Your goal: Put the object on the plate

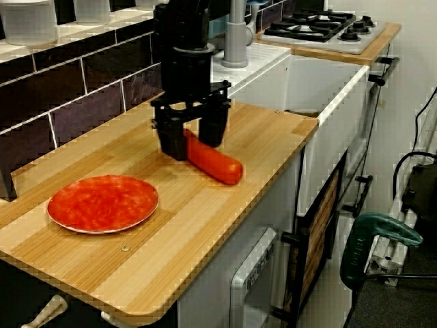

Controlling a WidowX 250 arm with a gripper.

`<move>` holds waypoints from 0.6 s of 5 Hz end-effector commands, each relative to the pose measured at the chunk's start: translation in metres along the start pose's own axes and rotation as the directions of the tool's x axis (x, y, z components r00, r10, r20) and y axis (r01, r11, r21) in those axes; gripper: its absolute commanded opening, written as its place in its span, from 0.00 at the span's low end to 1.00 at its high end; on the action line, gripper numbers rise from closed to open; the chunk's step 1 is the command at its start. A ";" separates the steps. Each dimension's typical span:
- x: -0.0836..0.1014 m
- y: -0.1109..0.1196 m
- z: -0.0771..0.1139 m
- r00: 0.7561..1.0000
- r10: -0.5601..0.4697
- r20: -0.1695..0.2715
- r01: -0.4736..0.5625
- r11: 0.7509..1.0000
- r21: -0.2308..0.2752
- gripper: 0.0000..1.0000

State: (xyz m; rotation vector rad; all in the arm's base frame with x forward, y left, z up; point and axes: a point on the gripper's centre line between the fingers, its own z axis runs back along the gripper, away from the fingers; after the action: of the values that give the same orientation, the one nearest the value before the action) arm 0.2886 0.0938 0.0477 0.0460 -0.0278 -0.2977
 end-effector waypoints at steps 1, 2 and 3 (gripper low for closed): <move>-0.003 0.001 0.039 0.998 -0.037 0.055 0.039 0.999 -0.038 1.00; -0.001 0.001 0.031 0.999 -0.027 0.042 0.028 0.999 -0.034 1.00; 0.002 -0.003 0.023 0.999 -0.024 0.038 0.025 0.999 -0.022 1.00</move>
State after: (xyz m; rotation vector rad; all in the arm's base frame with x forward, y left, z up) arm 0.2874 0.0877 0.0620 0.0056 -0.0369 -0.3269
